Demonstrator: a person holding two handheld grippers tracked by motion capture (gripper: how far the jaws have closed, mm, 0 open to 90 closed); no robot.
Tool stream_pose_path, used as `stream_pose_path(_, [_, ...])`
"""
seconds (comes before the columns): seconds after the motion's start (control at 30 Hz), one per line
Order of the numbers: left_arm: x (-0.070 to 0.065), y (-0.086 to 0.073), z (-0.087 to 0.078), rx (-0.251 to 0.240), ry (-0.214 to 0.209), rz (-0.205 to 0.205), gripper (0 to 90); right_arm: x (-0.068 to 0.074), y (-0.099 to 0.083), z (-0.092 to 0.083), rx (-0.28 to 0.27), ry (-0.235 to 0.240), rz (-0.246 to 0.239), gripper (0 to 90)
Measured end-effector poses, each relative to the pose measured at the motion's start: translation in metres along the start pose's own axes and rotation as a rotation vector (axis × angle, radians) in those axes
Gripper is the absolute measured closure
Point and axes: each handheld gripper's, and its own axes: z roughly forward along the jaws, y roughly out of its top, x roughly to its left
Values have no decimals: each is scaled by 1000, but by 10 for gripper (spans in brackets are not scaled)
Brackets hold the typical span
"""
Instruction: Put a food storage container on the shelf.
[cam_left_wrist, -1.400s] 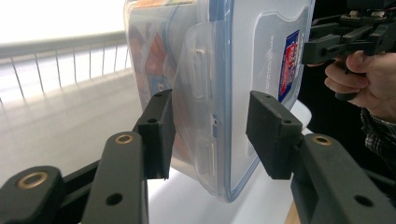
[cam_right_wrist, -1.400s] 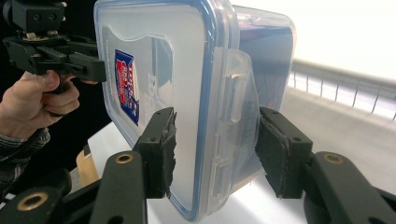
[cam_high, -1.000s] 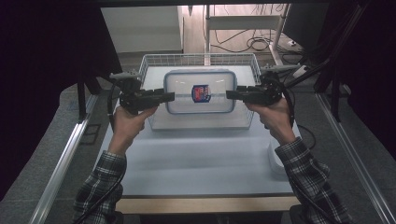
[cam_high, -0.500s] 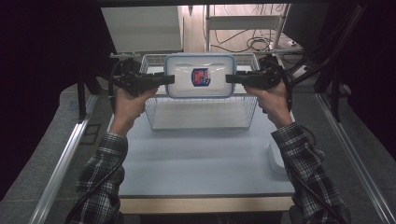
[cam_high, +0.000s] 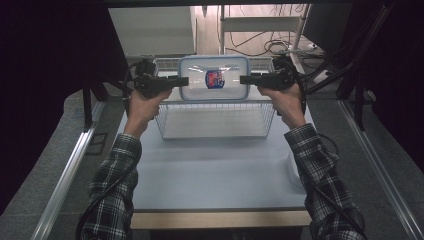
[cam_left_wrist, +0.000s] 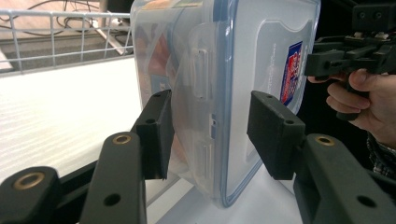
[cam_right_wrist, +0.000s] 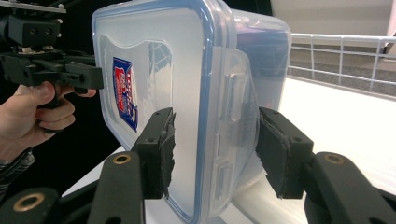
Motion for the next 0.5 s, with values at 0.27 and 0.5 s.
stream_pose_path(0.27, [3,0,3,-15,16,9,495,-5,1,6,7,-2,16,480])
stream_pose_path(0.5, [-3,1,7,-25,82,56,435,0,4,9,28,-72,-21,439])
